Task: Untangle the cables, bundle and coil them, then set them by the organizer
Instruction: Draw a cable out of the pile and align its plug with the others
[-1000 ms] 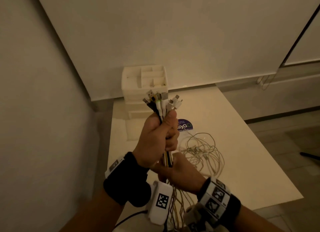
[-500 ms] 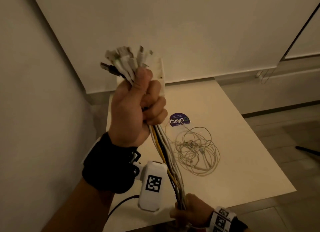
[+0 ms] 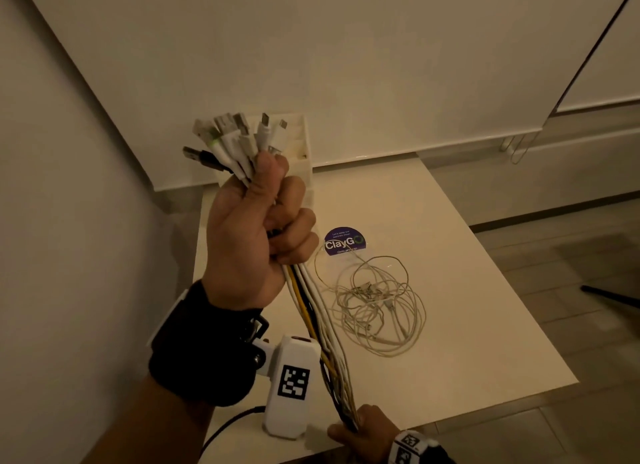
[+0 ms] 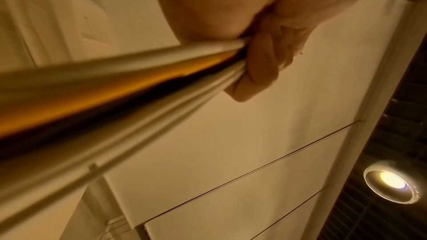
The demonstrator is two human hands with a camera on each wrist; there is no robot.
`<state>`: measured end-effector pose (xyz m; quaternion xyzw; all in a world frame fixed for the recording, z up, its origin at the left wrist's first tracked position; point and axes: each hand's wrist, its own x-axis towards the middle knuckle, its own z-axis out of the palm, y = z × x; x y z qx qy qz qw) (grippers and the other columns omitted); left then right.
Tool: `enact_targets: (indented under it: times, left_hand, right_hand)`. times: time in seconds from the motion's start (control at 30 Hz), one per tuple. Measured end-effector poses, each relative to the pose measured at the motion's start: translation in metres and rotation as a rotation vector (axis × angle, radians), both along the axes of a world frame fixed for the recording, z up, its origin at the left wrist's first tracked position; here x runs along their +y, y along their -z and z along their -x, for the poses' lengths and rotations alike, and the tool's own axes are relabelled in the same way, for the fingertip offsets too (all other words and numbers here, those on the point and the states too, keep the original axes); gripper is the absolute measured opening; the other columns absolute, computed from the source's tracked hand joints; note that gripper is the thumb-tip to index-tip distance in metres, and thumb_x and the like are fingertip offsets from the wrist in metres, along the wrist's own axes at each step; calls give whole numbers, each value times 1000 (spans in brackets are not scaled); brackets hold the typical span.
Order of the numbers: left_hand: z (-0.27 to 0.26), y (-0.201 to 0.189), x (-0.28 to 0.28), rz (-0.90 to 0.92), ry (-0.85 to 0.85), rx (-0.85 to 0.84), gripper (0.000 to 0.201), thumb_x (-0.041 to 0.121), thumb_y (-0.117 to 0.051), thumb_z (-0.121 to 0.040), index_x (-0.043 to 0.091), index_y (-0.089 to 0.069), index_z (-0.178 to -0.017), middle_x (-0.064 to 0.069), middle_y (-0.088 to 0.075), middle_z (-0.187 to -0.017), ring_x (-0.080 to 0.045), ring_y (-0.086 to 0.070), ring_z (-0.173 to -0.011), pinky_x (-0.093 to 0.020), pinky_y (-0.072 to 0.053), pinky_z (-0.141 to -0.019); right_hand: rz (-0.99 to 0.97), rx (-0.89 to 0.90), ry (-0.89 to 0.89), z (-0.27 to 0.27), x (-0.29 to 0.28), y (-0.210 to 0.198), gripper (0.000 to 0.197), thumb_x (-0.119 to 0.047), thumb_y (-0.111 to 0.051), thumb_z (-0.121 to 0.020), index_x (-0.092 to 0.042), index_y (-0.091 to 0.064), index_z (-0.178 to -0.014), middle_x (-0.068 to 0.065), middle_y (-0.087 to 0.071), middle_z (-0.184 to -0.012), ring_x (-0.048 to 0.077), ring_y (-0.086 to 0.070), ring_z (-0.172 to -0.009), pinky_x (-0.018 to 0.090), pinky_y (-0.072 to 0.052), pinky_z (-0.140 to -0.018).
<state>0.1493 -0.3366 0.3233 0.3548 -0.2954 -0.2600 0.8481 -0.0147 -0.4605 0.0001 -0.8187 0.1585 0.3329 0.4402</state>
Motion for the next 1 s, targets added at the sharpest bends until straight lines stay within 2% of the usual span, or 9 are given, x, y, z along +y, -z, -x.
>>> enact_targets:
  times: [0.1,0.2,0.27,0.33,0.43,0.57,0.7,0.83,1.0]
  left_hand:
    - [-2,2,-6,-19,-3,-5,32,39,-44,-91,17,-30,-73,6,-21,-51,-6,-16,-35,-12,-20,-39]
    - [-9,0,-4,-18,15,-3,32,41,-48,-90,19,-31,-76,7,-22,-51,-6,-15,-35,-14,-16,-38]
    - [-9,2,-4,-26,34,17,34,42,-54,-89,19,-32,-77,7,-23,-51,-6,-16,-35,-15,-15,-37]
    - [-6,7,-8,-41,29,40,37,43,-61,-86,18,-35,-78,7,-23,-50,-6,-16,-35,-14,-16,-38]
    - [2,14,-16,-45,26,74,37,42,-65,-84,17,-39,-79,6,-24,-50,-6,-16,-35,-13,-18,-38]
    - [8,19,-24,-53,23,115,41,40,-67,-84,16,-36,-78,7,-29,-49,-6,-18,-35,-13,-21,-37]
    - [12,18,-31,-79,-27,107,48,41,-68,-84,17,-28,-76,9,-35,-48,-6,-17,-35,-13,-20,-37]
    - [13,18,-38,-107,-87,117,53,42,-69,-83,18,-22,-78,8,-34,-48,-4,-20,-34,-13,-19,-37]
    - [8,24,-46,-121,-128,155,45,43,-73,-80,17,-36,-77,7,-32,-48,-2,-25,-33,-13,-20,-36]
  right_hand:
    - [-8,9,-48,-2,1,-22,73,-93,-56,-45,-22,-55,-62,-4,-53,-65,12,-58,-73,23,-43,-68]
    - [-103,4,-137,4,-18,-47,23,-56,-65,-80,-35,-60,-88,-14,-58,-88,4,-56,-92,23,-43,-93]
    - [-108,-10,-179,10,-51,-57,48,-47,-70,-80,-33,-53,-123,-15,-58,-116,2,-53,-111,21,-40,-101]
    - [-29,-7,-245,10,-93,-61,63,-30,-72,-78,-32,-44,-135,-13,-55,-126,7,-53,-114,20,-43,-97]
    - [178,-75,-165,-11,-152,-68,49,-3,-52,-80,-29,-55,-122,-11,-63,-110,10,-60,-102,22,-50,-89]
    - [329,-265,233,-64,-200,-71,11,-18,-54,-93,-18,-65,-92,-4,-71,-83,16,-68,-77,28,-53,-75]
    - [265,-149,426,-114,-196,-66,44,-43,-48,-96,-4,-66,-85,9,-73,-80,26,-68,-70,37,-57,-70]
    - [-43,-47,626,-127,-176,-57,32,-20,-53,-98,4,-63,-79,14,-61,-61,26,-58,-50,35,-51,-56]
    - [-609,-212,930,-106,-179,-91,20,-3,-39,-100,5,-58,-104,12,-45,-61,24,-46,-51,36,-45,-56]
